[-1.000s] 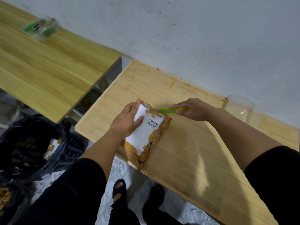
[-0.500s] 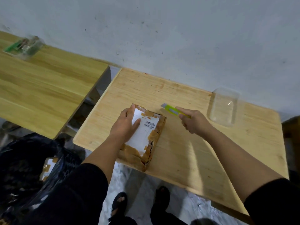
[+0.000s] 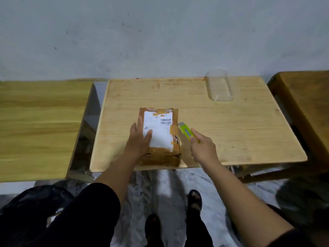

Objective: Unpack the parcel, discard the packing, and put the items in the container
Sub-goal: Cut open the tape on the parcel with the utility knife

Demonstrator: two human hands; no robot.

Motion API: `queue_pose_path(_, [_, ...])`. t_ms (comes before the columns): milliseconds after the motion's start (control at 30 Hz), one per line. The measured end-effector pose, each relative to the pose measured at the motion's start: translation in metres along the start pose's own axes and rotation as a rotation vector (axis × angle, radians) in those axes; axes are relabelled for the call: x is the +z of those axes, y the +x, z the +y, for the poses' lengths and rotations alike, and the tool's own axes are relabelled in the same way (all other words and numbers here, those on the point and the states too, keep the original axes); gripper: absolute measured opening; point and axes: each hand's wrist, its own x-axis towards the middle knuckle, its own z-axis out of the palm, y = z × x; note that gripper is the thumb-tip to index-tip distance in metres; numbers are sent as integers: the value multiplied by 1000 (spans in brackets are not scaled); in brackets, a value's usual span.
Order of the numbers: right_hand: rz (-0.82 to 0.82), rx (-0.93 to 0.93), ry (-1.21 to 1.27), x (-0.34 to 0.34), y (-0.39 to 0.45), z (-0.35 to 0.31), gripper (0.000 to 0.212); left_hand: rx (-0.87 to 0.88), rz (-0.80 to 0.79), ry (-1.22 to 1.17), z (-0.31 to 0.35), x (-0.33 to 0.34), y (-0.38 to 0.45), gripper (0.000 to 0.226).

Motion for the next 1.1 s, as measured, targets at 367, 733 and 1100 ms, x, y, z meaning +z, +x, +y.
queue_pose_path(367, [106,6,-236,21,-31,-24,41,66,32,-84,-11,8,-3,66])
queue_pose_path(733, [24,25,-430,25,-38,-50,40,103,60,-152,-14,11,-3,67])
queue_pose_path(1100, [5,-198,-521,-11,-46,-24,41,157,18,-147,-18,4,-5,62])
